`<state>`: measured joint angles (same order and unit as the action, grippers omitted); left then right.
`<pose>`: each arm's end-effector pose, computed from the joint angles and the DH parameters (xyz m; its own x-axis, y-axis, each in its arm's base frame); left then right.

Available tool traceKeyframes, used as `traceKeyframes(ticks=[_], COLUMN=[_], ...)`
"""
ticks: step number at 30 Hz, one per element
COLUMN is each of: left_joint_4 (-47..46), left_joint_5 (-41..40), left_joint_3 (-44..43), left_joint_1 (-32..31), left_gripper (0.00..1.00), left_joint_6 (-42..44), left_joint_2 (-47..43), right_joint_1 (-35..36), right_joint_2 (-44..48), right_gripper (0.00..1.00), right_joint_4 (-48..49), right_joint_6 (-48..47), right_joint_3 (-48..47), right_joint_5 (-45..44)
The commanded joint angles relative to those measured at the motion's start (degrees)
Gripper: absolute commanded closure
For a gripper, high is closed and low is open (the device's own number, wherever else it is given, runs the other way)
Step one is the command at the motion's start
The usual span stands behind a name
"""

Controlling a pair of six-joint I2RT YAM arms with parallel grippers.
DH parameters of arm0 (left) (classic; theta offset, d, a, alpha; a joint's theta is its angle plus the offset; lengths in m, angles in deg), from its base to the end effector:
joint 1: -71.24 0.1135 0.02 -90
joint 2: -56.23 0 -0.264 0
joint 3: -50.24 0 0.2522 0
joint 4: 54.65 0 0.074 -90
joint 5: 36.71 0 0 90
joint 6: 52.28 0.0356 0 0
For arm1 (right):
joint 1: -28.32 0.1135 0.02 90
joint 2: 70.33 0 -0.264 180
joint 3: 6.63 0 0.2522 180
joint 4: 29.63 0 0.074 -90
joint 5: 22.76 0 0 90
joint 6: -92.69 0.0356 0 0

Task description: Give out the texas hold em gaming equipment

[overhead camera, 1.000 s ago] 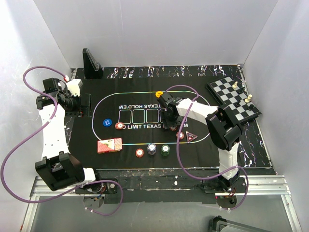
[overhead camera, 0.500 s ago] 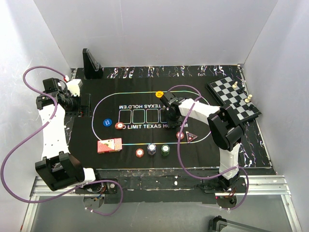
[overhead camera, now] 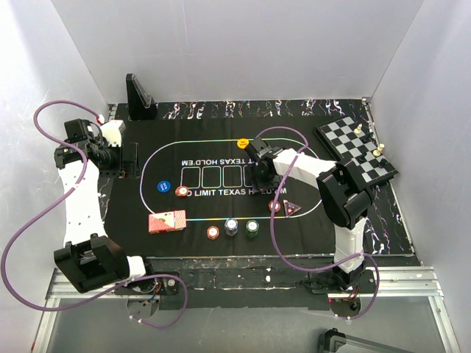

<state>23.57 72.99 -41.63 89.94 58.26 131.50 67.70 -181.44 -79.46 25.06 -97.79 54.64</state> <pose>0.2365 0.0674 0.3463 -0.8330 0.0668 -0.5492 0.1519 0.9822 -0.1110 0.3062 0.2413 0.1717 -0.8842 -0.2453 -0.3975 -0.2426 0.9684 -0.0578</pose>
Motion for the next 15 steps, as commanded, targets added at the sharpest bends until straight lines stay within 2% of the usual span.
traceKeyframes(ticks=[1,11,15], left_joint_4=[-0.04,0.05,-0.04], left_joint_5=[-0.28,-0.02,-0.02], left_joint_3=[0.23,-1.17,-0.65], left_joint_1=[0.37,0.29,0.37], left_gripper=[0.0,0.0,0.0], left_joint_6=[0.91,0.82,0.74], left_joint_2=[-2.23,-0.82,-0.73], right_joint_1=[-0.26,-0.35,-0.7], right_joint_2=[-3.05,-8.33,-8.51], right_gripper=[0.31,0.31,0.35], right_joint_4=[0.74,0.92,0.75], right_joint_6=[-0.75,-1.01,-0.75], right_joint_3=[-4.06,-8.64,-8.37], right_joint_5=[-3.39,-2.61,-2.34])
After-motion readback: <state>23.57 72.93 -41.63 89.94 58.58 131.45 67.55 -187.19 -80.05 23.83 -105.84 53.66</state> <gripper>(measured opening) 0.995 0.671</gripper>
